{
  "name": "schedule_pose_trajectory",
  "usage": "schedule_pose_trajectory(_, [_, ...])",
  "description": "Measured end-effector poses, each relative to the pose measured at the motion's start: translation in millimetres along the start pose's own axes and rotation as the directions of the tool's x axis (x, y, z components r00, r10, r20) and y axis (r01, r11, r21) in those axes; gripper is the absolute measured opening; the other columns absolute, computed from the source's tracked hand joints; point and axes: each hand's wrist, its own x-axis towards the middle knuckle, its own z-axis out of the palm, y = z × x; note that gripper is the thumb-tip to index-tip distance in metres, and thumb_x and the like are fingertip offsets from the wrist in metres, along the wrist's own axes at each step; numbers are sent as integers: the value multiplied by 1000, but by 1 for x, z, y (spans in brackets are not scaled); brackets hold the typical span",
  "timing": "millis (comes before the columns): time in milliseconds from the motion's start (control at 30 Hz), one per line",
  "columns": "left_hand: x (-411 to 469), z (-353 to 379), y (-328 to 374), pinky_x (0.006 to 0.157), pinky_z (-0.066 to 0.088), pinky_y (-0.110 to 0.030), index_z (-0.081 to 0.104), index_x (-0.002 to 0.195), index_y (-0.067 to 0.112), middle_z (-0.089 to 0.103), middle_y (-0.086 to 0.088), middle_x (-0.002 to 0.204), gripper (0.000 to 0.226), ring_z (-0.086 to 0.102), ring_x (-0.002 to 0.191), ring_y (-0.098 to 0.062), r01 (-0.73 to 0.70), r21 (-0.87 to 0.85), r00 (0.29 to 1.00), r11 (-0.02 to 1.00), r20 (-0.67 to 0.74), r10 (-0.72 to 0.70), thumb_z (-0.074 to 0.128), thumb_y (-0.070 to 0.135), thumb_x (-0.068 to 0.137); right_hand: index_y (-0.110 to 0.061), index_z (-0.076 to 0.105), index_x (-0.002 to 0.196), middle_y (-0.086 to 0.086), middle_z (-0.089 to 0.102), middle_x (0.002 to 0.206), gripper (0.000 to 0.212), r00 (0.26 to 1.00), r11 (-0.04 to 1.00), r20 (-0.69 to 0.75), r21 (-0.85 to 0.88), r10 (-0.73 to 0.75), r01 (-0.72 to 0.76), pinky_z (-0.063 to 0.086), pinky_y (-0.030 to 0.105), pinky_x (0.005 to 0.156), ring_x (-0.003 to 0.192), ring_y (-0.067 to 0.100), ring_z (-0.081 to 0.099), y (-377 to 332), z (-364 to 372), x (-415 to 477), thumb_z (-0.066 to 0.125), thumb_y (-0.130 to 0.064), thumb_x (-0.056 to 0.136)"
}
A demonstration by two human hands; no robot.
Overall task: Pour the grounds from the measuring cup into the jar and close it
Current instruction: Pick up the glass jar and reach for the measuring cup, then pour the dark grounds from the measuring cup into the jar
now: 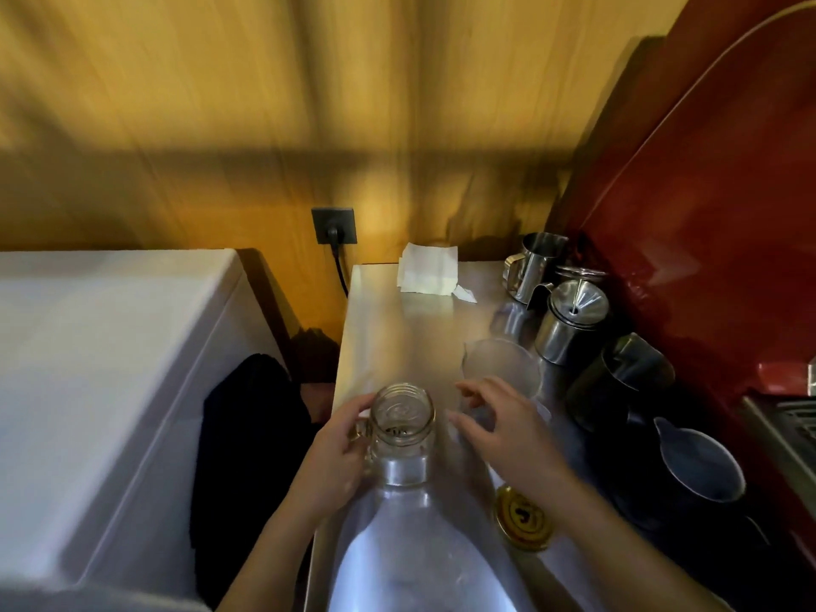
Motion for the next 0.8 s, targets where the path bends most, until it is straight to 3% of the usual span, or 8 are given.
schedule_pose_trajectory(100, [1, 0, -3, 84, 46, -15, 58, 112, 30, 67, 7, 110, 49, 61, 103, -4, -22, 9, 1000, 1000, -12, 22, 57, -10, 83, -9, 65, 86, 3, 60, 82, 12, 981, 999, -191, -42, 15, -24, 51, 36, 68, 75, 18, 56, 9, -14, -4, 69, -4, 77])
schedule_pose_trajectory(200, [2, 0, -5, 84, 45, -19, 58, 109, 35, 66, 8, 109, 51, 61, 101, -3, -31, 14, 999, 999, -17, 31, 55, -10, 84, -8, 60, 78, 5, 57, 80, 11, 953, 992, -288, -58, 95, -116, 51, 45, 66, 76, 23, 56, 22, -21, -13, 68, 0, 77])
schedule_pose_trajectory(267, [3, 1, -6, 82, 44, -14, 56, 108, 36, 66, 9, 109, 54, 61, 99, -1, -39, 31, 999, 999, -18, 39, 52, -12, 85, -9, 59, 88, 6, 56, 92, 16, 921, 972, -332, -37, 207, -231, 49, 46, 75, 88, 25, 55, 32, -20, -19, 70, -6, 77])
schedule_pose_trajectory(367, [3, 2, -6, 79, 45, -9, 57, 108, 32, 66, 7, 109, 52, 61, 96, 2, -33, 30, 999, 999, -18, 34, 49, -14, 86, -12, 51, 116, 8, 49, 119, 46, 872, 905, -274, -13, 405, -425, 43, 50, 92, 110, 25, 46, 45, -17, -24, 72, -21, 77])
schedule_pose_trajectory(433, [3, 2, -6, 80, 44, -9, 56, 110, 28, 65, 4, 109, 49, 61, 95, 2, -31, 29, 999, 999, -19, 31, 49, -15, 86, -12, 51, 119, 10, 48, 121, 46, 847, 860, -163, 21, 506, -510, 43, 51, 94, 112, 27, 47, 52, -15, -24, 70, -25, 79])
schedule_pose_trajectory(533, [2, 2, -5, 83, 44, -14, 57, 112, 23, 65, 1, 110, 48, 61, 99, -4, -43, 45, 999, 998, -19, 44, 48, -15, 85, -9, 59, 92, 12, 61, 96, 18, 813, 802, -37, 195, 581, -564, 51, 43, 80, 93, 25, 58, 56, -16, -23, 68, -19, 81])
schedule_pose_trajectory(633, [3, 2, -5, 89, 44, -26, 56, 117, 20, 64, -1, 113, 45, 60, 104, -12, -23, 66, 1000, 998, -18, 24, 48, -13, 87, -9, 52, 66, 15, 59, 71, 21, 815, 802, -54, 226, 577, -553, 47, 39, 65, 71, 26, 56, 57, -21, -20, 65, -12, 81])
schedule_pose_trajectory(800, [0, -1, -2, 89, 45, -21, 54, 114, 32, 64, 7, 113, 51, 59, 104, -3, -1, 88, 1000, 996, 3, 1, 49, -11, 88, -3, 52, 66, 12, 52, 63, 21, 877, 841, -76, 332, 475, -427, 41, 30, 58, 64, 22, 50, 42, -38, -8, 63, -5, 84])
